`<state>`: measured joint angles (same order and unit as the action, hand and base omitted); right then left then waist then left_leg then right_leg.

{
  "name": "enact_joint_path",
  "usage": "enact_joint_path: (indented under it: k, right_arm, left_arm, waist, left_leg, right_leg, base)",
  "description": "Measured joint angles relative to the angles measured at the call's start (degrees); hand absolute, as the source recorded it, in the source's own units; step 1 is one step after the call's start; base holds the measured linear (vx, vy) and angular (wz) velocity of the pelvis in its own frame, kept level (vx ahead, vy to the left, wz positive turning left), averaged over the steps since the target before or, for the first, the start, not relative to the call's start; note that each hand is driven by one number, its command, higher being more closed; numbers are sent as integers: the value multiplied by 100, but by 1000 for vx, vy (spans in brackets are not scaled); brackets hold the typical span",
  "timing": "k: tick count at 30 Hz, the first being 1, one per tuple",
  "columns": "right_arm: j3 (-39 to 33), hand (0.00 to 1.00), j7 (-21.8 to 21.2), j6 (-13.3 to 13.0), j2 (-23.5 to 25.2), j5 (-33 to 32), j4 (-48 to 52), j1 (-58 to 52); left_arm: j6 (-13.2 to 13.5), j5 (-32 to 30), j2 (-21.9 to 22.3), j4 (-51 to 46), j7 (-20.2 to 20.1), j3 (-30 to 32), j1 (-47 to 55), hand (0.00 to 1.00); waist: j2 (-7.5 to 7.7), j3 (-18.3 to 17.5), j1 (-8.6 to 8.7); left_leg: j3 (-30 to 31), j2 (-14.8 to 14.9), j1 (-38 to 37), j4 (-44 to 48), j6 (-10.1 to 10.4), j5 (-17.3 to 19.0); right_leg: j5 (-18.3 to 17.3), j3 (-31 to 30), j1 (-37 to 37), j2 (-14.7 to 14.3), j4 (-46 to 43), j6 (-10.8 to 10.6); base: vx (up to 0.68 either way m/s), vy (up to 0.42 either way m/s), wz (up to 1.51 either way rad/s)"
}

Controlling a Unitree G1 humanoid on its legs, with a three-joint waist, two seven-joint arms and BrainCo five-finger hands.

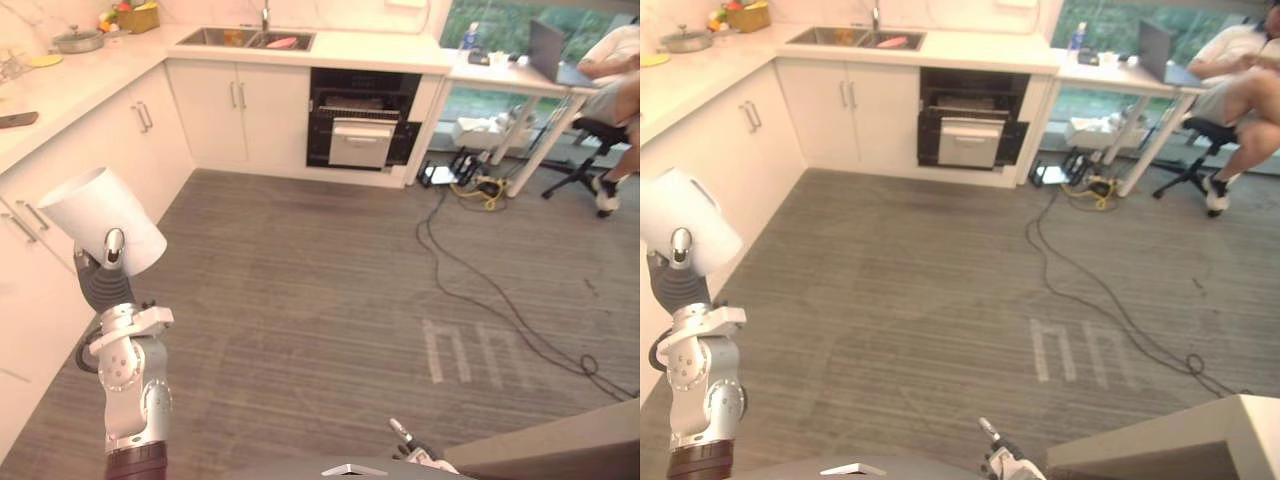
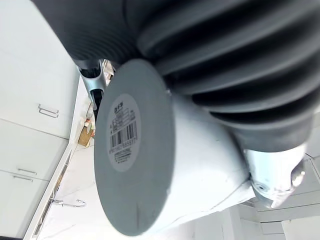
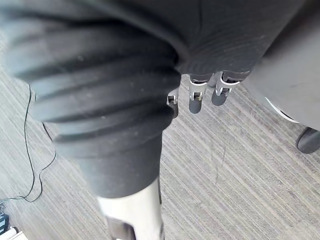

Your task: Walk over to the sink, pick up the cup, carry it to the dishwasher, place the cup inside the dishwasher, then close the dishwasher door

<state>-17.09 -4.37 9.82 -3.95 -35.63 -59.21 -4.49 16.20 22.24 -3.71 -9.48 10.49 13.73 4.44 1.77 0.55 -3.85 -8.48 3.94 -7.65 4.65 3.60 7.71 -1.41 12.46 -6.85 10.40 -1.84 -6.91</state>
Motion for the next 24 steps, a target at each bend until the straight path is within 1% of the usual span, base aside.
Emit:
enact_joint_path:
  k: [2,4,5,11,13,15,16,17,18,19,20,21,22,23,24]
  right_arm:
    - [121,0,3,9,7,-12,19,1]
    - [136,0,1,31,24,-66,119,-19]
    - [563,0,-5,-110,-16,-120,472,-180]
    - [553,0,-14,-110,-7,-117,464,-216]
    - [433,0,-60,-116,-3,-49,427,-220]
    - [106,0,-116,-116,5,116,408,-280]
    - [-25,0,-177,-117,3,217,408,-335]
    - [-189,0,-202,-134,0,304,394,-371]
    - [-324,0,-263,-179,-17,466,336,-428]
    - [-449,0,-308,-251,-42,564,290,-452]
    - [-525,0,-338,-348,-57,786,223,-555]
    - [-577,0,-406,-467,-94,977,211,-619]
    - [-573,0,-445,-537,-114,1086,220,-625]
    - [-573,0,-496,-667,-132,1139,241,-643]
    - [-563,0,-507,-751,-86,1138,242,-663]
  left_arm:
    - [-29,9,-1,184,-112,-37,36,100]
    - [-32,15,0,276,-251,-57,126,100]
    - [-27,16,-100,628,-358,-257,106,100]
    - [-27,30,-94,628,-358,-352,106,100]
    - [-34,235,-81,628,-374,-519,107,100]
    - [-158,431,-34,631,-449,-758,149,100]
    - [-215,522,-2,651,-502,-856,156,100]
    - [-272,584,64,687,-543,-957,156,100]
    - [-358,583,150,690,-589,-1098,155,100]
    - [-433,581,218,685,-601,-1284,155,100]
    - [-547,572,231,678,-614,-1574,155,100]
    - [-679,578,294,676,-635,-1766,185,100]
    - [-751,589,324,690,-634,-1830,242,100]
    - [-875,661,370,724,-691,-1888,331,100]
    - [-893,846,413,780,-835,-1837,359,100]
  waist:
    - [-9,2,27]
    - [-14,0,67]
    - [-17,125,383]
    - [-14,152,386]
    - [-1,271,414]
    - [-11,321,423]
    - [-18,335,431]
    - [-44,368,443]
    - [-26,413,471]
    - [31,438,466]
    - [121,465,472]
    - [166,527,443]
    - [131,540,460]
    - [23,556,548]
    - [-77,595,526]
  left_leg:
    - [-131,26,-29,-27,2,1]
    - [-260,40,-113,-97,3,1]
    - [-427,63,-232,-777,110,-590]
    - [-429,62,-246,-767,104,-584]
    - [-413,52,-248,-665,89,-545]
    - [-379,30,-255,-632,75,-528]
    - [-347,1,-252,-624,62,-518]
    - [-281,-28,-240,-605,32,-476]
    - [-239,-80,-209,-554,8,-367]
    - [-240,-169,-190,-451,-60,-293]
    - [-248,-322,-128,-110,-135,-95]
    - [-172,-430,-52,263,-205,164]
    - [-110,-459,-48,399,-264,262]
    - [64,-421,-73,550,-320,362]
    - [123,-260,-152,612,-332,449]
  right_leg:
    - [70,-52,-8,-40,111,84]
    - [127,-105,-13,-66,185,80]
    - [609,14,85,-264,675,82]
    - [608,15,67,-262,655,82]
    - [600,77,-23,-238,647,84]
    - [584,127,-81,-208,644,77]
    - [502,165,-99,-170,616,96]
    - [350,201,-54,-100,390,74]
    - [49,237,109,45,-73,-31]
    - [-266,256,297,250,-594,-93]
    - [-564,299,428,601,-1289,-129]
    - [-794,217,729,890,-2317,53]
    - [-726,85,970,990,-2893,300]
    - [-378,-164,1453,1011,-3882,834]
    - [-687,-328,1726,777,-4095,605]
  base:
    - [-19,-16,-28]
    - [-44,-1,-26]
    - [-14,-1,-6]
    - [0,0,0]
    - [-4,1,12]
    - [-23,12,15]
    - [-25,23,16]
    - [-24,33,28]
    - [-17,72,37]
    - [21,119,54]
    - [61,136,56]
    - [60,101,48]
    - [34,132,51]
    - [49,125,49]
    - [80,117,42]
